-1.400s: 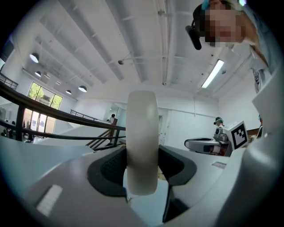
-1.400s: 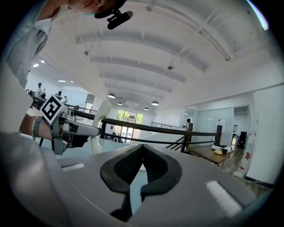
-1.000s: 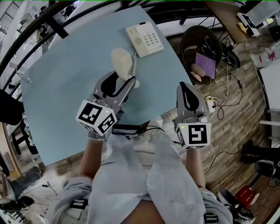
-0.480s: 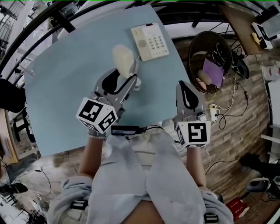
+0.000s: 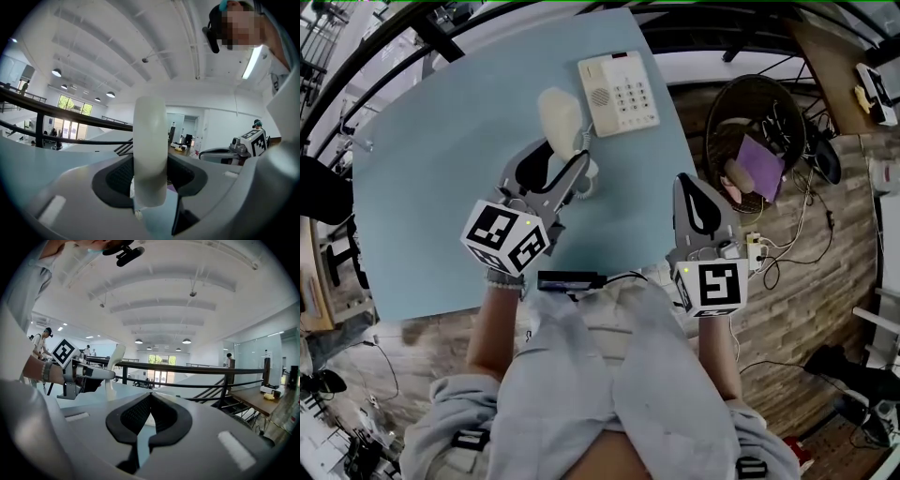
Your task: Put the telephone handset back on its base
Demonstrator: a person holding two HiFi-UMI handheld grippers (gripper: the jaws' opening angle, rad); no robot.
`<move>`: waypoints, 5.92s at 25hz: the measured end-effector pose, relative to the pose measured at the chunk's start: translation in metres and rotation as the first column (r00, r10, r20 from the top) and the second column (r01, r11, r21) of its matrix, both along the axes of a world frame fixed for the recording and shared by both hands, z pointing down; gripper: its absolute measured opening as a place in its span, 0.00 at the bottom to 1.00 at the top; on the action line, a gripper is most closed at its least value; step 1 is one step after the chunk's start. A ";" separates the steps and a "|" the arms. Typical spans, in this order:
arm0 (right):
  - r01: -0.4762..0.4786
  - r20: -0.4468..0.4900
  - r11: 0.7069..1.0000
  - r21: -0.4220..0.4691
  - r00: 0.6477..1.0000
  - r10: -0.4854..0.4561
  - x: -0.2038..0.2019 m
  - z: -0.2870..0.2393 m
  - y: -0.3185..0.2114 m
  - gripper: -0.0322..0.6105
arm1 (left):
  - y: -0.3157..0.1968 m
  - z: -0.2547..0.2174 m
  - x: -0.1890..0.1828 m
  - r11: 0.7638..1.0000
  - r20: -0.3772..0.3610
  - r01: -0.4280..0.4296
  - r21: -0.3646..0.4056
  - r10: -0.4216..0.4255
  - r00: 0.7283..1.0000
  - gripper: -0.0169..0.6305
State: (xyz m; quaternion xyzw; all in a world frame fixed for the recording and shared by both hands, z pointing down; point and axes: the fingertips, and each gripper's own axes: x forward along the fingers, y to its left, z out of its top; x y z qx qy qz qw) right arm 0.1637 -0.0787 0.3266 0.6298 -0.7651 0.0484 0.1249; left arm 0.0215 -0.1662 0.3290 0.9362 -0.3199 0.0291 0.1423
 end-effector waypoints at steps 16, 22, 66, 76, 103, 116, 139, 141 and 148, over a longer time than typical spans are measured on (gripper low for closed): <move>0.095 0.014 0.995 -0.034 0.995 -0.094 0.033 0.014 -0.029 0.06 | -0.043 0.029 0.030 0.991 0.024 0.105 -0.086 -0.103 0.994 0.35; 0.120 0.030 0.992 -0.049 0.992 -0.119 0.039 0.025 -0.040 0.06 | -0.058 0.049 0.036 0.982 0.061 0.145 -0.119 -0.139 0.988 0.35; 0.228 0.051 0.964 -0.137 0.974 -0.223 0.056 0.066 -0.082 0.06 | -0.147 0.138 0.064 0.901 0.170 0.340 -0.268 -0.303 0.938 0.34; 0.231 0.052 0.961 -0.150 0.973 -0.226 0.057 0.069 -0.084 0.06 | -0.157 0.146 0.069 0.902 0.212 0.385 -0.195 -0.344 0.915 0.34; 0.242 0.069 0.956 -0.166 0.970 -0.234 0.058 0.079 -0.084 0.06 | -0.171 0.177 0.084 0.906 0.448 0.383 -0.179 -0.271 0.852 0.33; 0.249 0.059 0.953 -0.171 0.968 -0.242 0.058 0.078 -0.084 0.06 | -0.168 0.180 0.079 0.868 0.422 0.458 -0.195 -0.347 0.838 0.35; 0.243 0.067 0.955 -0.171 0.970 -0.235 0.057 0.080 -0.081 0.06 | -0.177 0.184 0.054 0.663 0.344 0.652 -0.367 -0.555 0.758 0.35; 0.243 0.070 0.955 -0.169 0.970 -0.234 0.057 0.082 -0.081 0.06 | -0.177 0.185 0.055 0.666 0.337 0.646 -0.374 -0.552 0.763 0.35; 0.244 0.069 0.955 -0.167 0.969 -0.235 0.053 0.082 -0.080 0.06 | -0.176 0.190 0.068 0.679 0.278 0.584 -0.446 -0.515 0.811 0.35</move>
